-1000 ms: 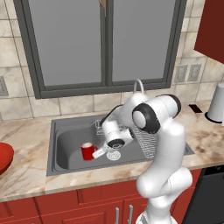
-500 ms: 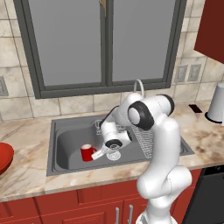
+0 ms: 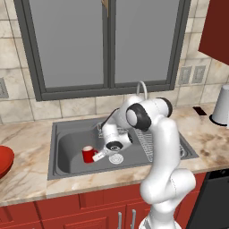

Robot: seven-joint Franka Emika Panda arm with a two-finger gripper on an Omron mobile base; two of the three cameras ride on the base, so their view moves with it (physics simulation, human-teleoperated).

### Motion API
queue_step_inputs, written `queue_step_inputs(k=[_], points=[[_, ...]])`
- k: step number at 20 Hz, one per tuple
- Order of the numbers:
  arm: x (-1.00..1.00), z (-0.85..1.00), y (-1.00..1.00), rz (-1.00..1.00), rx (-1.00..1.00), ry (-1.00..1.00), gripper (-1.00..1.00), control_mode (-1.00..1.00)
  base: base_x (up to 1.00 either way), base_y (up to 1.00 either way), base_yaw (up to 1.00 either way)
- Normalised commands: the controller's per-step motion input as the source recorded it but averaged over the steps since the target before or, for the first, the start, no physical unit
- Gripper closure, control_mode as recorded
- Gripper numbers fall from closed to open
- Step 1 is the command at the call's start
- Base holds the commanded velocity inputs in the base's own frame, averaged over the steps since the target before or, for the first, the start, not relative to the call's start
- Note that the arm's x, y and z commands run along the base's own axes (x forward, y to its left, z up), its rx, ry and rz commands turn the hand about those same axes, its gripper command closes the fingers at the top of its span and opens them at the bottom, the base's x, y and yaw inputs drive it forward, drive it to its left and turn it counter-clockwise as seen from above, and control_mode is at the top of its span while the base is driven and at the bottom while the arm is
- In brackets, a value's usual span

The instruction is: Pick the mug and place it in the sink. Pick the bowl and place it in the open cabinet and then close the cabinet.

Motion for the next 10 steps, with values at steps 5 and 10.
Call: queue_step_inputs(k=[5, 10], points=[[0.31, -0.29, 0.07, 0.00, 0.00, 0.00, 1.00, -1.00, 0.00, 0.00, 0.00], [0.31, -0.35, 0.10, 0.00, 0.00, 0.00, 1.00, -1.00, 0.00, 0.00, 0.00]])
